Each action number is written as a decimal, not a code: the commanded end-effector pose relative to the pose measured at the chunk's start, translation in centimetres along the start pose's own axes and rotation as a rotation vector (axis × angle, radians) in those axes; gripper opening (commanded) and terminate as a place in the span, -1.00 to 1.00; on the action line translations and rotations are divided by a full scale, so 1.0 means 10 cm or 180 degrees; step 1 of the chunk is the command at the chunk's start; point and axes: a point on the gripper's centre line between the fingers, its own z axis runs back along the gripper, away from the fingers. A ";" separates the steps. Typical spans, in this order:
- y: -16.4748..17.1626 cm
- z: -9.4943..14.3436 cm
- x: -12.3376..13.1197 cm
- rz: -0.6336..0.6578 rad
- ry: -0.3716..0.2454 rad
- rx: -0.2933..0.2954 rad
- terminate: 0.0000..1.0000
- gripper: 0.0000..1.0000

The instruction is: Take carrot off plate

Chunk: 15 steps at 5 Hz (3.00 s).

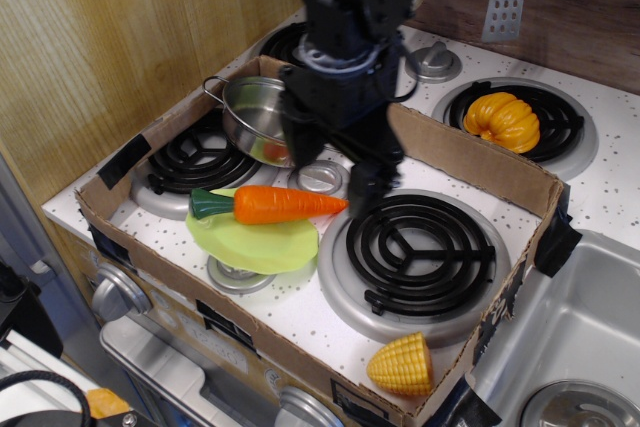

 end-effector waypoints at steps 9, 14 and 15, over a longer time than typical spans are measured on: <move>0.53 -0.55 -0.15 -0.0241 -0.0190 -0.0154 -1.00 1.00; 0.56 -0.08 0.04 -0.0341 0.0056 -0.0403 -1.00 -1.00; 0.45 0.06 0.10 -0.0028 0.0085 -0.0621 -1.00 -1.00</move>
